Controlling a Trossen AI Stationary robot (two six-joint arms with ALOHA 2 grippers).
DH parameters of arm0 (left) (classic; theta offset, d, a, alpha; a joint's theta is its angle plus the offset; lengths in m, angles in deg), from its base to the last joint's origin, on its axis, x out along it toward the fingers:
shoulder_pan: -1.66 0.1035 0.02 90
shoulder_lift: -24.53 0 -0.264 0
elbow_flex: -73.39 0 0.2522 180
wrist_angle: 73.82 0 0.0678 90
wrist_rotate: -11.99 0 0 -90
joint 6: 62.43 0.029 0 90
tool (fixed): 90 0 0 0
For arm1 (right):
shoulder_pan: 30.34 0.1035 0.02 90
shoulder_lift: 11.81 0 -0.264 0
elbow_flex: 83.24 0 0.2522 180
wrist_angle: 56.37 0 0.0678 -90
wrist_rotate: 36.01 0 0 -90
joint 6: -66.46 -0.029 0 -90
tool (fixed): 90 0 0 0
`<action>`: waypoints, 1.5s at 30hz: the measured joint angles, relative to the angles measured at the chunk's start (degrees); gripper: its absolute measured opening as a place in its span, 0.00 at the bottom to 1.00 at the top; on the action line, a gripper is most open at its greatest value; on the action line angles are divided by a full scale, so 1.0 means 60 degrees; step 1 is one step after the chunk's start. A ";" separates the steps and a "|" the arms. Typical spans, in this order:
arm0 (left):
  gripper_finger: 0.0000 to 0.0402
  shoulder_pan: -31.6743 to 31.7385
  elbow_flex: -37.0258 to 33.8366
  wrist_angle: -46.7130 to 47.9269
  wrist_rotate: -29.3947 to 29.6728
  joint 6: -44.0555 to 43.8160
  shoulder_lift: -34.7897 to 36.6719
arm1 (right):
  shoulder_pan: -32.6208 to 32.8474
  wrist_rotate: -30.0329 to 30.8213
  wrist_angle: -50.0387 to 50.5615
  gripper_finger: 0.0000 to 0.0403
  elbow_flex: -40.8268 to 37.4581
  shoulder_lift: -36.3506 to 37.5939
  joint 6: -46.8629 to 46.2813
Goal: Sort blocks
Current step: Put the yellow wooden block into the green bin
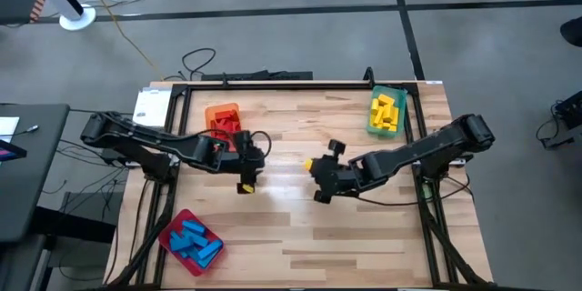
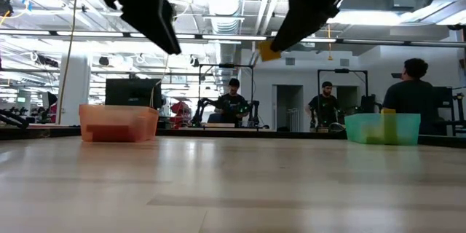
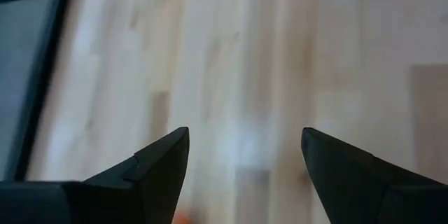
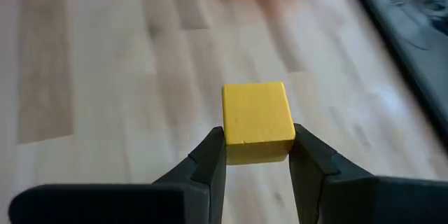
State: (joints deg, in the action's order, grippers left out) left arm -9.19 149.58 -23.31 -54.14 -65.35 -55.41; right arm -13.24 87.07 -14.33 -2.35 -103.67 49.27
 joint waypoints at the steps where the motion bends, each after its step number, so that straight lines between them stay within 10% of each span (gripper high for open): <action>1: 0.68 -0.0012 -0.0029 0.0231 0.0203 -0.0171 0.0138 | -0.0009 0.0148 0.0177 0.30 0.0000 0.0160 -0.0035; 22: 0.68 -0.2202 -0.3952 -0.4567 0.0194 -0.0332 0.2164 | -0.1850 0.2303 0.5184 0.30 0.0000 0.3156 -0.3562; 45: 0.68 -0.2715 -0.4068 -0.5110 0.0092 0.0123 0.2163 | -0.5039 0.1635 0.6074 0.30 -0.0640 0.3318 -0.3921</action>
State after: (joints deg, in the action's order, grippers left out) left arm -25.48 125.17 -53.97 -53.59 -64.61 -42.43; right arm -43.47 96.88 22.11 -6.19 -83.76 25.75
